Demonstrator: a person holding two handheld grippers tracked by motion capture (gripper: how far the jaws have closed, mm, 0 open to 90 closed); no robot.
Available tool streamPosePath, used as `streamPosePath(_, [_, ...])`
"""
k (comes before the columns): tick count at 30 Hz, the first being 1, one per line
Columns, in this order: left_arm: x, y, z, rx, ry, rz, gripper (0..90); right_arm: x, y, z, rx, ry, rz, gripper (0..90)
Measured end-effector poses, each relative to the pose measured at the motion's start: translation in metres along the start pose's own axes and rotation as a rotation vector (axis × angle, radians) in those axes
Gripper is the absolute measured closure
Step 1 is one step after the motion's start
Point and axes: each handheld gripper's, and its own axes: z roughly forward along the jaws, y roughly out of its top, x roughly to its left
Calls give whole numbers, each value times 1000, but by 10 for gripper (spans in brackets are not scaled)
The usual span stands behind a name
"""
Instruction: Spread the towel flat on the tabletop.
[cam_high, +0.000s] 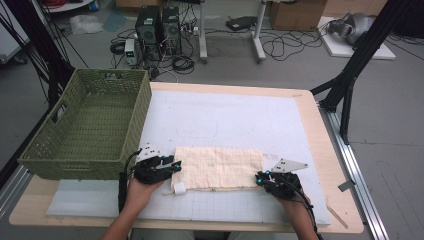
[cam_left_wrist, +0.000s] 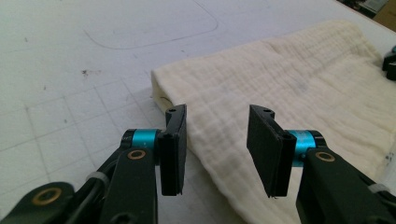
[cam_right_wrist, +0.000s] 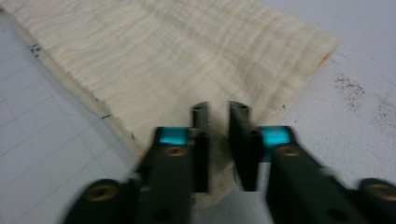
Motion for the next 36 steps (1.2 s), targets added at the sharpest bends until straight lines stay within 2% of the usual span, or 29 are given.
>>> streamPosePath(3, [1, 0, -1, -6, 4, -1, 564, 3, 4, -6, 9, -20, -43, 894])
streamPosePath(8, [0, 0, 0, 1, 2, 6, 558, 0, 5, -21, -10, -57, -48, 893])
streamPosePath(10, [-1, 0, 1, 3, 2, 9, 558, -1, 1, -21, 8, -43, -33, 884])
streamPosePath(12, [-2, 0, 2, 2, 2, 11, 558, -2, -3, -16, 35, -31, -25, 799])
streamPosePath(16, [-1, 0, 2, 2, 0, 18, 571, -6, -2, -19, -18, -47, -2, 686])
streamPosePath(19, [-2, 2, 7, 17, -2, 29, 610, -10, -3, -23, -48, -55, 27, 686])
streamPosePath(22, [-8, 5, 15, 42, 18, 73, 678, -9, -4, -17, -30, -48, 21, 686])
streamPosePath(25, [-13, 6, 20, 94, 60, 120, 733, -7, -3, -14, -24, -41, 13, 683])
streamPosePath(27, [-16, 6, 21, 116, 109, 151, 875, -5, -2, -13, -21, -37, 9, 679])
streamPosePath(28, [-17, 6, 21, 117, 132, 163, 880, -4, -2, -12, -19, -36, 9, 676])
streamPosePath(32, [-10, 6, 16, 116, 193, 154, 888, -6, -3, -14, -27, -44, 17, 661])
streamPosePath(33, [-7, 6, 15, 112, 192, 141, 888, -7, -3, -15, -31, -46, 23, 657])
streamPosePath(35, [-4, 5, 13, 94, 161, 117, 880, -8, -3, -16, -38, -49, 27, 651])
streamPosePath(36, [-3, 5, 12, 82, 157, 114, 828, -9, -3, -16, -41, -52, 27, 643])
